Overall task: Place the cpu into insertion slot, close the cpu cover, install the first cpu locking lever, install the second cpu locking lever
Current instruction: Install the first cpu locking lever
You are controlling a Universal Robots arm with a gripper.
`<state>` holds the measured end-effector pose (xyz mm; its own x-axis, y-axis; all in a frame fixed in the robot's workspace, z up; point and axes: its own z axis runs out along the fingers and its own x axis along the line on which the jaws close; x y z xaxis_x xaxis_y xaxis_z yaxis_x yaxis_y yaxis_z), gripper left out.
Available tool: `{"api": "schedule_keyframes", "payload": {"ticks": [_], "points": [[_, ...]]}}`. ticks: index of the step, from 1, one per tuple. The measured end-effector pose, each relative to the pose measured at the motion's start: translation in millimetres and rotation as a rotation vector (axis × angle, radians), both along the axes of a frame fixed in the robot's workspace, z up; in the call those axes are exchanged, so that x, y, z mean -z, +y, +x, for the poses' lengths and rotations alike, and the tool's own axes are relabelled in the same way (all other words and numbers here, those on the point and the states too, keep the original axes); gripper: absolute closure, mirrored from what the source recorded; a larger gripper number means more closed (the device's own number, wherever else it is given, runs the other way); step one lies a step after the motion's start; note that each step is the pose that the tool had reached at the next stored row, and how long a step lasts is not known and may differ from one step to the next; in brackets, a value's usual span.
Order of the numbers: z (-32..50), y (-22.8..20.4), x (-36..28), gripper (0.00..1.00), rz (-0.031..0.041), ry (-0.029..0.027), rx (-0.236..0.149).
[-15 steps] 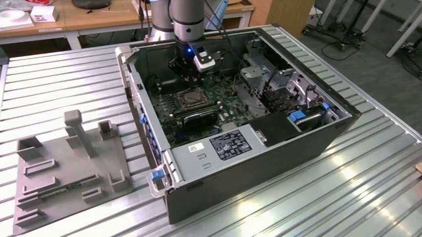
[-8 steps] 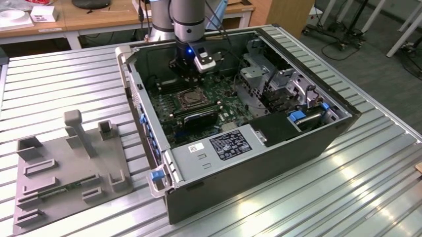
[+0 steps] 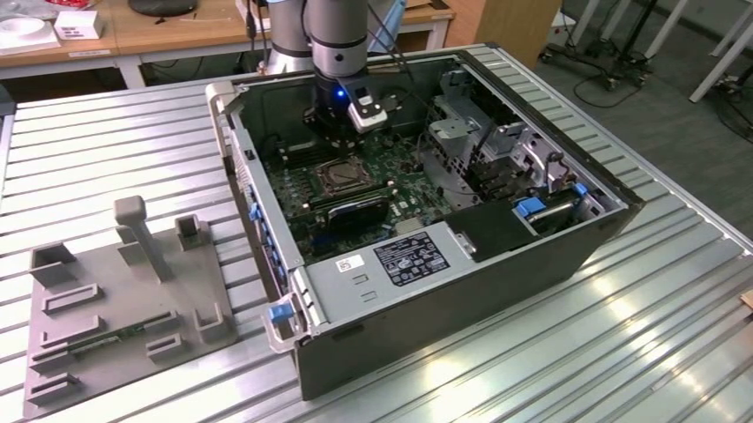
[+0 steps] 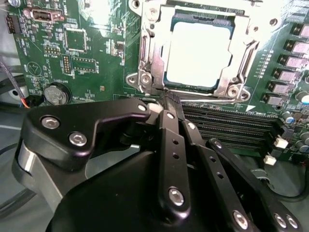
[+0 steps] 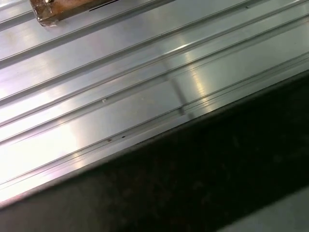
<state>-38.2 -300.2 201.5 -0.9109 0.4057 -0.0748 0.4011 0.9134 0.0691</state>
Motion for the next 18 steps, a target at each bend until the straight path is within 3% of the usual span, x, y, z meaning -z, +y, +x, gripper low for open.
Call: {"api": "schedule_keyframes", "payload": {"ticks": [15,18], "points": [[0.0,-0.2,-0.1,0.89,-0.0001,0.0,0.0],[0.0,-0.2,-3.2,0.89,0.0002,0.0,0.0]]}}
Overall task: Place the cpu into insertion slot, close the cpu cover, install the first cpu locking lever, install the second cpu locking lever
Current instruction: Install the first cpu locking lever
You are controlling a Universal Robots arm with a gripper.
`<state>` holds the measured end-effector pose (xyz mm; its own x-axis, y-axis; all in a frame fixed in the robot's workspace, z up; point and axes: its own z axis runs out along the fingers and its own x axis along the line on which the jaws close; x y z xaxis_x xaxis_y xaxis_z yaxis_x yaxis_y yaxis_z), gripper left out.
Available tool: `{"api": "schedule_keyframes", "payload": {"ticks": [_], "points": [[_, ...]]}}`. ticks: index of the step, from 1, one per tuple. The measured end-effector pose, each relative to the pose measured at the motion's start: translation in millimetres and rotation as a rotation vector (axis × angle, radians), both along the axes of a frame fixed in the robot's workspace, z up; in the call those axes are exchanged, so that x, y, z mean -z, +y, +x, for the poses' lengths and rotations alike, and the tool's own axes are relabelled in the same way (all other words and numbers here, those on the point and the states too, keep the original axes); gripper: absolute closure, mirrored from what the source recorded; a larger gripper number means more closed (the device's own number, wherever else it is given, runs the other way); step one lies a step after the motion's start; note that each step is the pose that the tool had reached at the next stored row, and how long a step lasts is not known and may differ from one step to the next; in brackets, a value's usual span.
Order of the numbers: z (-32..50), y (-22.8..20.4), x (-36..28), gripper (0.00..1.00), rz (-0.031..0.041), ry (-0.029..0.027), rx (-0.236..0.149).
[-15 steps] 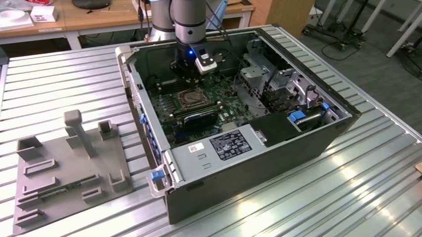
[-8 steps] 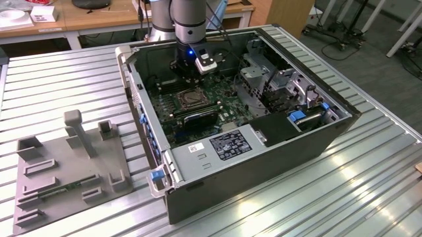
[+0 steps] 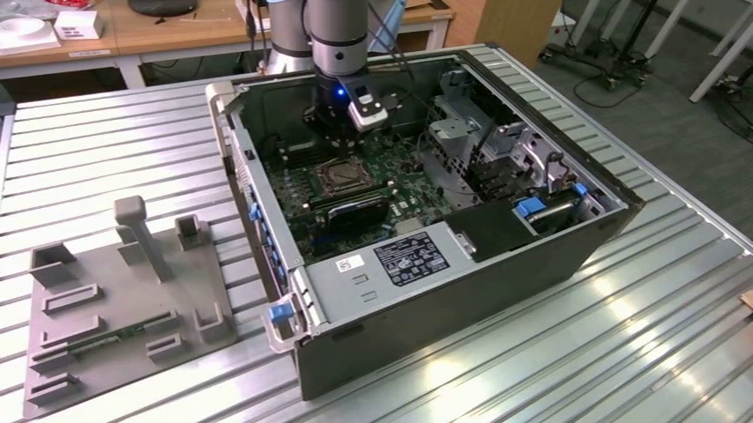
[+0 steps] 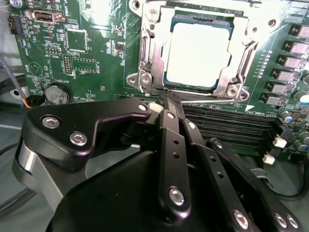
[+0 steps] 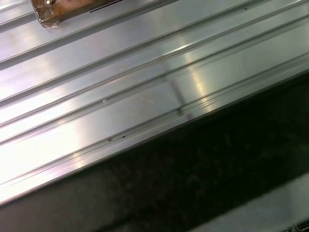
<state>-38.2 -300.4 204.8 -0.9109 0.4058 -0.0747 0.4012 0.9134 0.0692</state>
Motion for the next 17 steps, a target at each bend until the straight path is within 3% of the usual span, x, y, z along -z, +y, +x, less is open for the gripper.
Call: {"api": "schedule_keyframes", "payload": {"ticks": [17], "points": [[0.0,0.0,-20.8,0.89,0.0006,0.0,0.0]]}}
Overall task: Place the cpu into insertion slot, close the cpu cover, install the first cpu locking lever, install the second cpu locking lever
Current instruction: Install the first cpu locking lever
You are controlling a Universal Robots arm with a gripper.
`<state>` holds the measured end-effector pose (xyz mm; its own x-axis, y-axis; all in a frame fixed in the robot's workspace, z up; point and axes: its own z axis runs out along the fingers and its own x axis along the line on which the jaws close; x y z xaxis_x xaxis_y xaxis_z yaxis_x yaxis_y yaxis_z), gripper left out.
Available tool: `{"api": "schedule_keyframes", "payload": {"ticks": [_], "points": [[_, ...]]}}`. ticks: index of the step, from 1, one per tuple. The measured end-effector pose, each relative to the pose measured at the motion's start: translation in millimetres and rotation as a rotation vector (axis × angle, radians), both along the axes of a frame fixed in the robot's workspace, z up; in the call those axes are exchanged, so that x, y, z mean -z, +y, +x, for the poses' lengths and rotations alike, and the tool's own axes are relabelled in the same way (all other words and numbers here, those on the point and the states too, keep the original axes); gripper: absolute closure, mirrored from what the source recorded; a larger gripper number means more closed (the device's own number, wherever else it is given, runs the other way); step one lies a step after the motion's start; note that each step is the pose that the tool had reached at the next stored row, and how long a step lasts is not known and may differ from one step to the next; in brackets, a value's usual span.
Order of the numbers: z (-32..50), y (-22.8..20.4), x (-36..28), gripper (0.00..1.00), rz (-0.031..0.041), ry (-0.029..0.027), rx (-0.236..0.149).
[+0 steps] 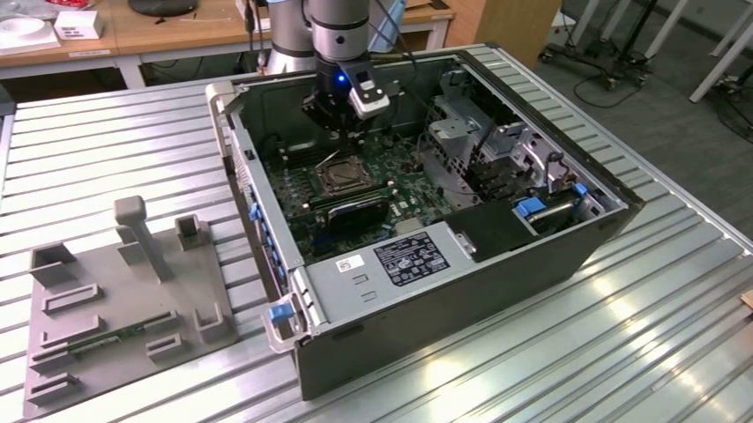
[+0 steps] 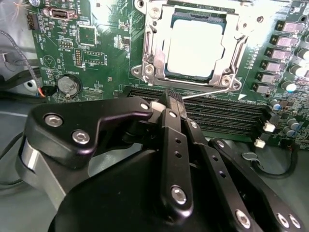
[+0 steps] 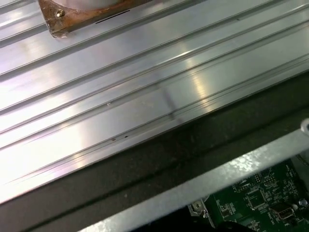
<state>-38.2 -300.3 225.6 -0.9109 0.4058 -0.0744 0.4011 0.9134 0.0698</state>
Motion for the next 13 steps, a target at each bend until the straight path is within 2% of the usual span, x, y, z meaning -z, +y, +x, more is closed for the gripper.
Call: {"api": "schedule_keyframes", "payload": {"ticks": [4,6,10,13], "points": [[-0.2,-0.1,-1.0,0.89,0.0,-0.0004,0.0],[-2.9,0.0,-1.3,0.89,0.0009,-0.009,0.0],[-11.4,0.0,-1.3,0.89,0.0012,-0.0302,0.0],[-15.5,0.0,-1.3,0.89,0.0011,-0.0408,0.0]]}}
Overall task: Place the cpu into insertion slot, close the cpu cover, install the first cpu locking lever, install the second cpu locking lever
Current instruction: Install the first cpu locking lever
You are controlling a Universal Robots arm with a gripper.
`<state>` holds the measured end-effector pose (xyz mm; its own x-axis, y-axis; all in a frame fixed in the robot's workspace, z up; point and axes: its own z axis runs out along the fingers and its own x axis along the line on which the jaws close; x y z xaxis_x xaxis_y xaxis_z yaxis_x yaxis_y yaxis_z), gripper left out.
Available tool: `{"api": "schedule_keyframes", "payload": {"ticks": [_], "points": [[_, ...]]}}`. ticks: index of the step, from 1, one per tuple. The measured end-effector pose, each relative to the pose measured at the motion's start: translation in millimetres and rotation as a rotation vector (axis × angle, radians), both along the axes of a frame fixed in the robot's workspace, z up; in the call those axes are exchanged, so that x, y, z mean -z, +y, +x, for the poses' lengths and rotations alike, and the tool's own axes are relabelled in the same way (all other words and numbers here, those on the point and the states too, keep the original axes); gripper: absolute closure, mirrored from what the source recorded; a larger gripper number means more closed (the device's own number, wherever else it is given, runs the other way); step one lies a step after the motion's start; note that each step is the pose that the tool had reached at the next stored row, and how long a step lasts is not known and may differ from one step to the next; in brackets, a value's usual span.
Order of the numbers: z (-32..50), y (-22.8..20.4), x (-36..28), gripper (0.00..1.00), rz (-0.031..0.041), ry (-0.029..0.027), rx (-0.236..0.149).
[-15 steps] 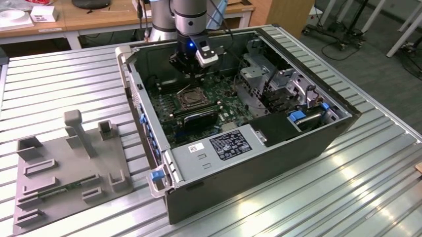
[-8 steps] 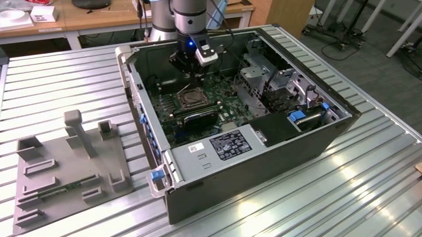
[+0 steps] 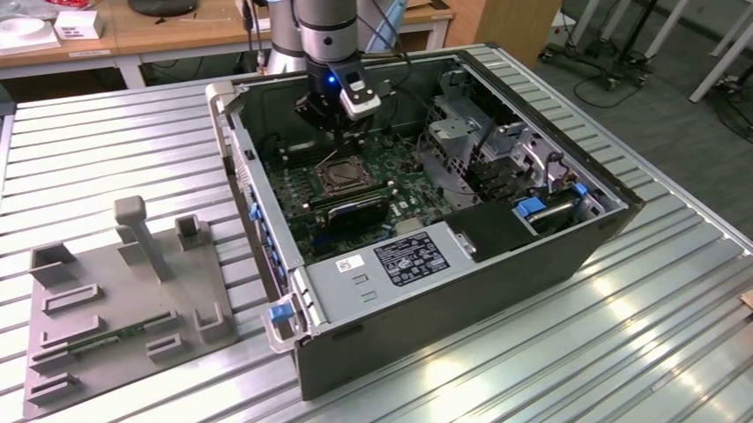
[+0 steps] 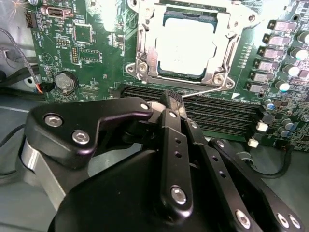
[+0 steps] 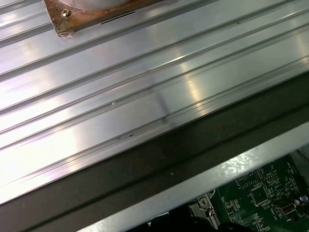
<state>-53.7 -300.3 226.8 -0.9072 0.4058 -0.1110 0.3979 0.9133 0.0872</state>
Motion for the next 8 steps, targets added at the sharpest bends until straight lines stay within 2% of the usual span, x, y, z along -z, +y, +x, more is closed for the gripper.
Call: {"api": "schedule_keyframes", "payload": {"ticks": [3,8], "points": [[-2.9,0.0,0.0,0.89,0.0,-0.0054,0.0],[-3.4,0.0,0.0,0.89,0.0,-0.0058,0.0]]}}
